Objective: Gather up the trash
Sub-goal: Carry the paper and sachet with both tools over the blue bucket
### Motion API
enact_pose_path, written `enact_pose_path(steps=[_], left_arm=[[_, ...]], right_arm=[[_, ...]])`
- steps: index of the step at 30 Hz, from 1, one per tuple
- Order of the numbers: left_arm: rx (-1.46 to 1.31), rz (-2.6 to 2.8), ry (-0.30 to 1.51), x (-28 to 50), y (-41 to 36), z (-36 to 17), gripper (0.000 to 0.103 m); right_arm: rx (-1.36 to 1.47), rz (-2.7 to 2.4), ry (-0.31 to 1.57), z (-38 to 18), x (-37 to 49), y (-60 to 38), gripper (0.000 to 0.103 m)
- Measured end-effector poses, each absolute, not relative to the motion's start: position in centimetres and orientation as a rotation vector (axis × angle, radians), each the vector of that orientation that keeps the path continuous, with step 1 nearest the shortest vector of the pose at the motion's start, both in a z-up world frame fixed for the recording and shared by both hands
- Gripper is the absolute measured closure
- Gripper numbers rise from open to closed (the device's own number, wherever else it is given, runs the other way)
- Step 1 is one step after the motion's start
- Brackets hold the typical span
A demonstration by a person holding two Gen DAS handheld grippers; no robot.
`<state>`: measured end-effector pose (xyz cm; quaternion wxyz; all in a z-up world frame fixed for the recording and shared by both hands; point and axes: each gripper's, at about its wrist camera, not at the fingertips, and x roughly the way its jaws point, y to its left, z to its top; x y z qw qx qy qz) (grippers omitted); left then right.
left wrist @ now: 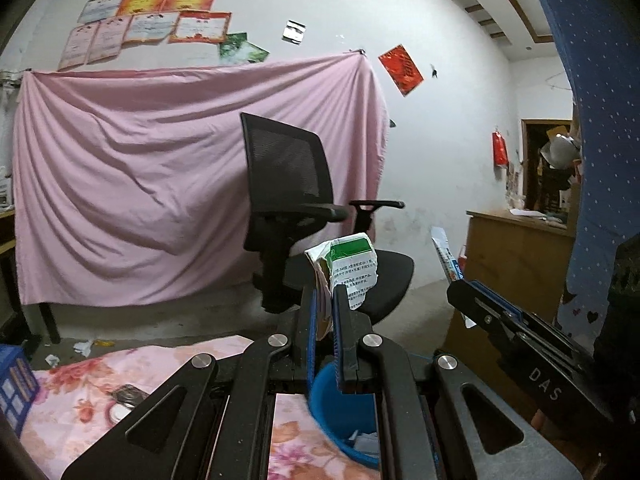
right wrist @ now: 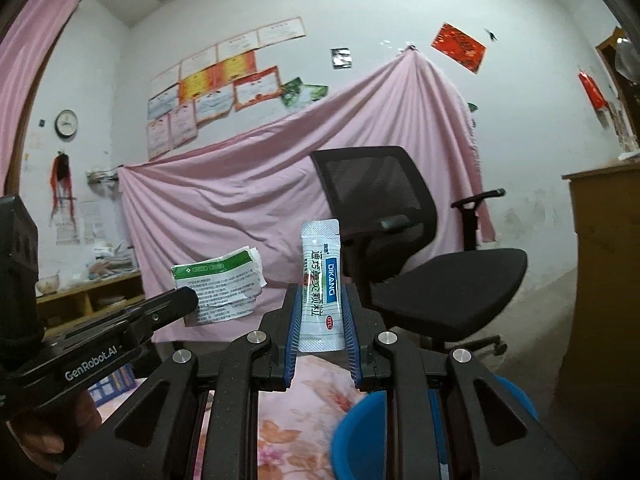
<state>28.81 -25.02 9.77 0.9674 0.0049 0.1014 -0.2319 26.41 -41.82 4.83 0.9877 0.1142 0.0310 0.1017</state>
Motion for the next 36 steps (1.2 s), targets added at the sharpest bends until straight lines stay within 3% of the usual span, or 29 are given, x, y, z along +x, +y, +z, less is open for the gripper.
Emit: enact_pose_path(steps=[21,36], left_arm=[[-0.061,-0.532,0.578,34.5,-30.3,3.2,0.098],[-0.047,-0.523,0.667,34.6,-30.9,1.6,0.097]], right_arm=[[0.339,0.091,0.368,0.1,31.1,-46.7,0.084],[0.378,0.078,0.429,-0.4,31.9,-47.9,0.083]])
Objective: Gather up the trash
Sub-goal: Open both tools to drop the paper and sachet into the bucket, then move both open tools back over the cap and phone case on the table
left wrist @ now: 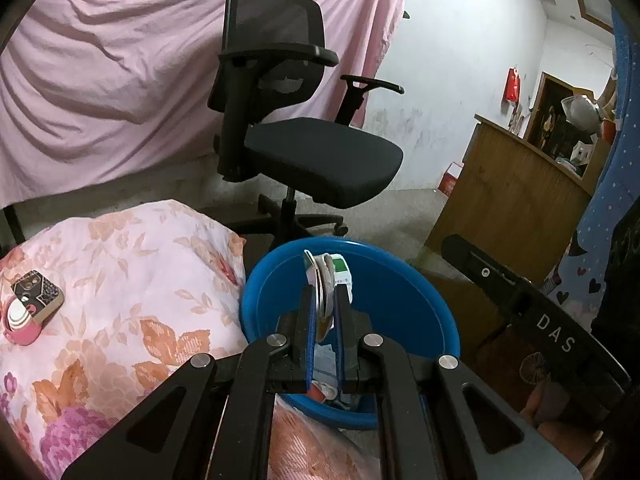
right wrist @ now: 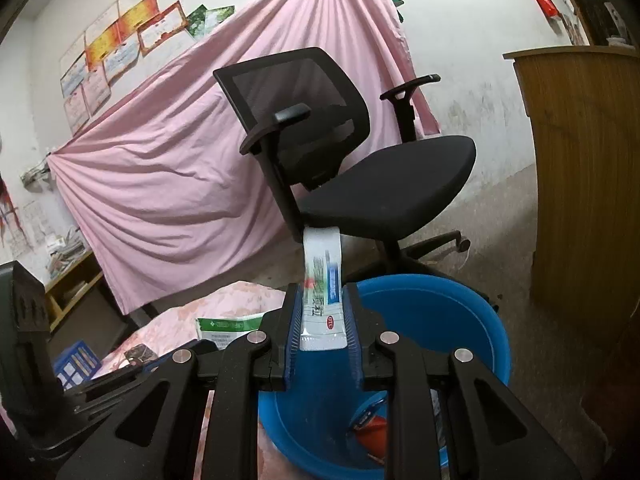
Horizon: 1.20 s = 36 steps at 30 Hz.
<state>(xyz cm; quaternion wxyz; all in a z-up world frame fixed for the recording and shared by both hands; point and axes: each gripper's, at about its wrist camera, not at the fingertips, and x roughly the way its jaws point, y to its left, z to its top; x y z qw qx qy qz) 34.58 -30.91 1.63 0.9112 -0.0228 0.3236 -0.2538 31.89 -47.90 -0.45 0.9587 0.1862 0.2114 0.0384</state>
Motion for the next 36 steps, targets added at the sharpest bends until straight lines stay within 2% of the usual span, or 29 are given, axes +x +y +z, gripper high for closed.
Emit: enact_pose_path(steps=[9,14,19,23,25,27,28,29,31,34,36], left_arm=[[-0.034,-0.523,0.699,34.9,-31.0,1.1,0.091],[-0.067,-0.498,0.669,34.7,-29.9,1.5,0.075],[-0.095,-0.43,0.614,34.3,-27.6,2.6,0.068],[-0.128,-0.366,0.54,33.4,-24.8,4.2,0.049],[-0.141,-0.338,0.507,33.1,-23.3,5.0,0.044],[-0.148,-0.299,0.467,32.5,-21.6,5.9,0.032],[-0.153,-0.284,0.448,32.4,-20.9,6.2,0.018],[-0.16,-0.264,0.423,32.0,-20.0,6.6,0.008],[-0.182,-0.218,0.369,31.3,-18.0,7.1,0.003],[-0.215,-0.165,0.317,30.8,-15.1,7.6,0.002],[-0.221,-0.132,0.299,30.3,-13.4,7.6,0.002]], right_arm=[[0.384,0.068,0.453,-0.8,32.4,-48.2,0.083],[0.385,0.065,0.449,-0.8,32.3,-48.2,0.077],[0.387,0.072,0.421,-0.1,32.2,-48.1,0.071],[0.358,0.093,0.36,1.1,31.5,-46.8,0.053],[0.339,0.108,0.333,1.8,31.3,-45.8,0.052],[0.317,0.128,0.298,2.5,31.0,-44.6,0.046],[0.311,0.135,0.282,2.8,30.9,-44.1,0.042],[0.305,0.141,0.263,3.1,30.8,-43.6,0.033],[0.291,0.156,0.209,3.7,30.4,-42.3,0.026],[0.265,0.192,0.149,4.4,30.2,-40.2,0.013],[0.252,0.208,0.121,4.6,30.1,-39.0,0.0]])
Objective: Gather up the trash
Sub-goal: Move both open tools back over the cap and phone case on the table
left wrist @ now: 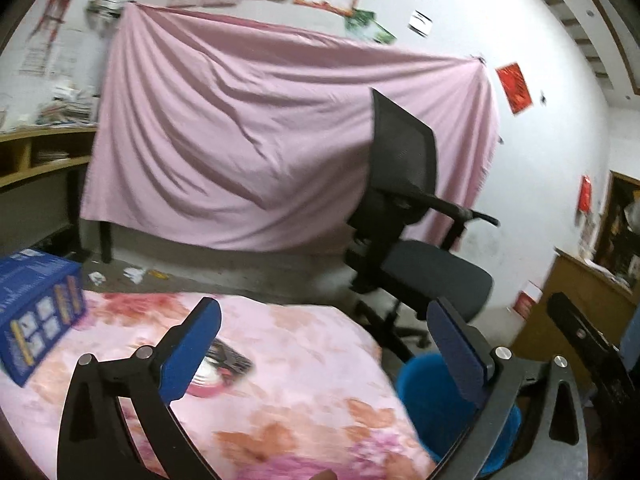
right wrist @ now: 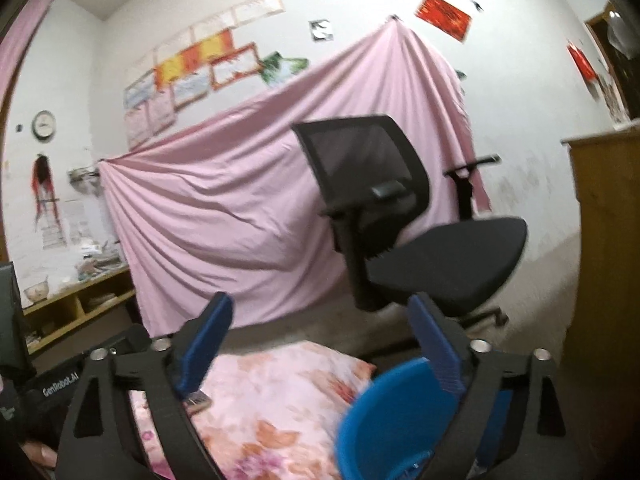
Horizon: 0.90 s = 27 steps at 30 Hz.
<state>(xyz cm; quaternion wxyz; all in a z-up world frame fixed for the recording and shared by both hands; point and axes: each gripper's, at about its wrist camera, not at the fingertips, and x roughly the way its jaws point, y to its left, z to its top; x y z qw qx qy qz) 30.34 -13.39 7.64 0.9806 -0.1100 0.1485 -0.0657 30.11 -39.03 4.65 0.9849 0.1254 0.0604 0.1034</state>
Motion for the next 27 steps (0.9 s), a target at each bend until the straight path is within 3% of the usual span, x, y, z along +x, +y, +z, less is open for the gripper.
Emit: enact_pose_path(steps=[19,27], left_arm=[[-0.103,0.048,0.183,26.4,-3.9,5.8,0.002],[-0.081,0.052,0.258,27.2,-1.5,3.3,0.002]], right_arm=[[0.133,0.338,0.037,4.4,30.5,-29.2,0.0],[0.082,0.402,0.118,3.2,32.2,-26.1,0.0]])
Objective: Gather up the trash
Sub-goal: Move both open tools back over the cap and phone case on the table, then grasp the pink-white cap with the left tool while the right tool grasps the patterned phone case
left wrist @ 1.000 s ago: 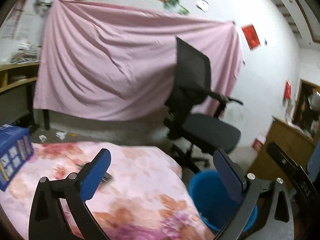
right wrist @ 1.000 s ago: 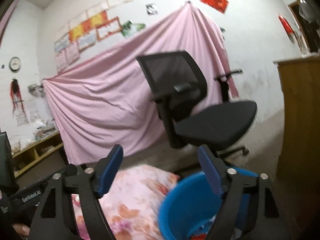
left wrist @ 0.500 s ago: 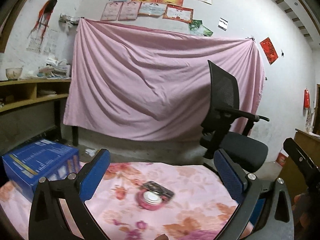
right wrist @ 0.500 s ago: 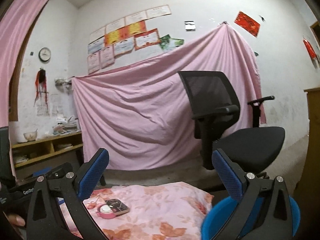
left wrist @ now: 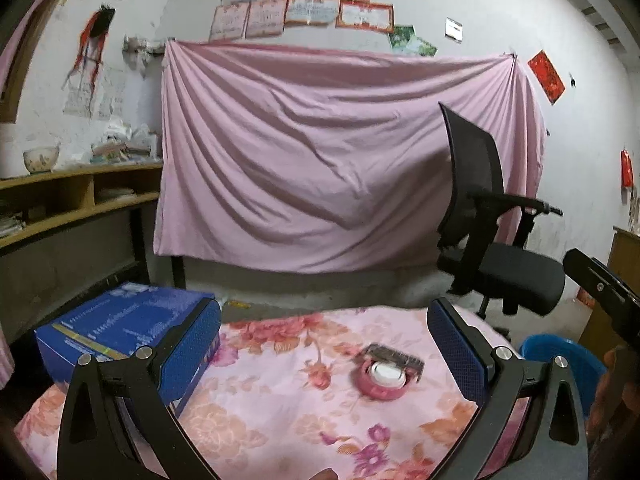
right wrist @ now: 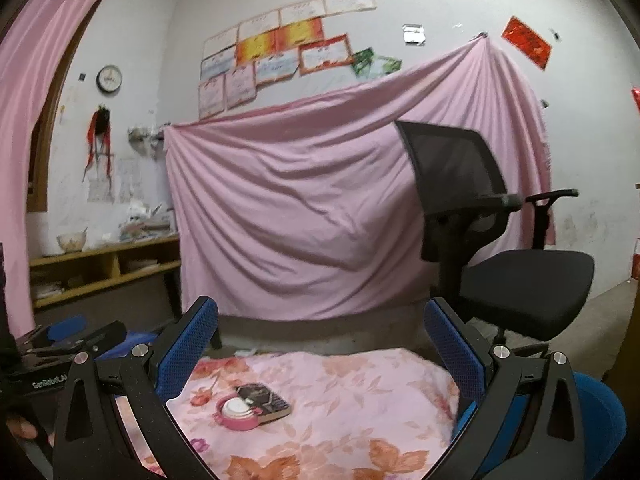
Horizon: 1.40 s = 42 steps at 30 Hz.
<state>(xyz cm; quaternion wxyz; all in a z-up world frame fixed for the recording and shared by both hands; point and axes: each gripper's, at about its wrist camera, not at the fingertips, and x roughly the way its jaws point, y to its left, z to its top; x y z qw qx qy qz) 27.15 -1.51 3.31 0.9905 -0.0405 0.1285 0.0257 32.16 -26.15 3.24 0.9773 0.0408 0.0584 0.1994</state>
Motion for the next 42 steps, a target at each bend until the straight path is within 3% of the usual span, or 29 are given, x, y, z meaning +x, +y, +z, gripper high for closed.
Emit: enact_pose_path(steps=[10,15,18,23,34,38,42], left_arm=[[-0.105,0.019,0.446,31.1,0.1,0.9,0.002],[-0.104,-0.02,0.551,33.4,0.3,-0.3,0.005],[-0.094,-0.038,0.602,34.7,0.2,-1.1,0.013],[-0.124,-0.07,0.7,36.7,0.3,-2.4,0.034],[-0.161,-0.122,0.795,38.4,0.8,-3.6,0.04],[-0.151,-0.155,0.803,38.5,0.4,-3.7,0.04],[-0.127,-0.205,0.809,38.5,-0.3,-3.8,0.04]], right_arm=[[0.004,0.542,0.343,0.5,37.0,-22.6,0.0],[-0.011,0.6,0.534,-1.6,40.0,-21.3,0.009],[-0.054,0.627,0.647,-3.1,41.7,-20.3,0.021],[-0.102,0.687,0.785,-4.6,44.0,-18.9,0.024],[-0.117,0.817,0.959,-6.6,48.2,-16.7,0.027],[-0.029,0.873,1.006,-7.1,48.9,-17.7,0.047],[-0.031,0.848,1.006,-6.9,48.3,-18.6,0.049]])
